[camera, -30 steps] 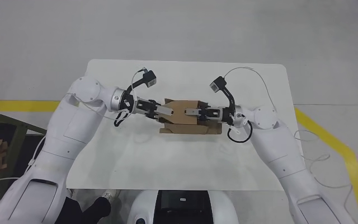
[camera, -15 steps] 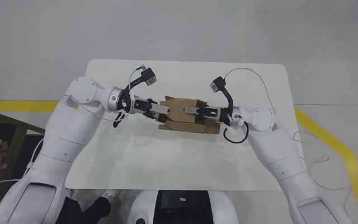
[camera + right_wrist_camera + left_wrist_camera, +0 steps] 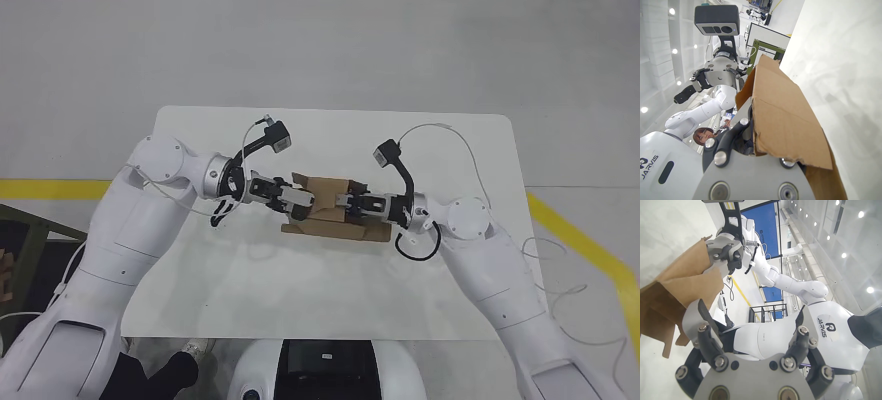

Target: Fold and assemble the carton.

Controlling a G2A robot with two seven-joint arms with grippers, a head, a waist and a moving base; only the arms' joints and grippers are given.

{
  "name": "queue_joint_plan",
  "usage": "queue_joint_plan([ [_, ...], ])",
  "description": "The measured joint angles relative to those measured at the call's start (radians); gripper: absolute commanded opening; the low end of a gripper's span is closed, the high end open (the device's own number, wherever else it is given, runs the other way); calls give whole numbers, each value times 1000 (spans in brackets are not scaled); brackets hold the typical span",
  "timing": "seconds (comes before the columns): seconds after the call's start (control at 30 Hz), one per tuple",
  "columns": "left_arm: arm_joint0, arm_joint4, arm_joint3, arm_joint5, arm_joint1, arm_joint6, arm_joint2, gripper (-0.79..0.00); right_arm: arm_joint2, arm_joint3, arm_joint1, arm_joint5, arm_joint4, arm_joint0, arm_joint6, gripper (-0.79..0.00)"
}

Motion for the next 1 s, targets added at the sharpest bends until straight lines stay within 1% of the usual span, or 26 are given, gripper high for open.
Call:
queue_joint_plan([
  [0.4, -10, 17, 7, -6, -5, 2, 14, 0, 5, -18, 2, 0, 12, -11, 1, -785],
  [0.53, -4, 15, 14, -15, 2, 19, -16, 0, 18, -14, 5, 2, 18, -18, 3, -785],
  [0.77, 29, 12, -10, -11, 20, 19, -75, 0, 42, -28, 13, 11, 41, -42, 15, -785],
  [1.0, 44, 78, -31, 14, 27, 70, -79, 0, 39, -56, 16, 19, 45, -58, 48, -785],
])
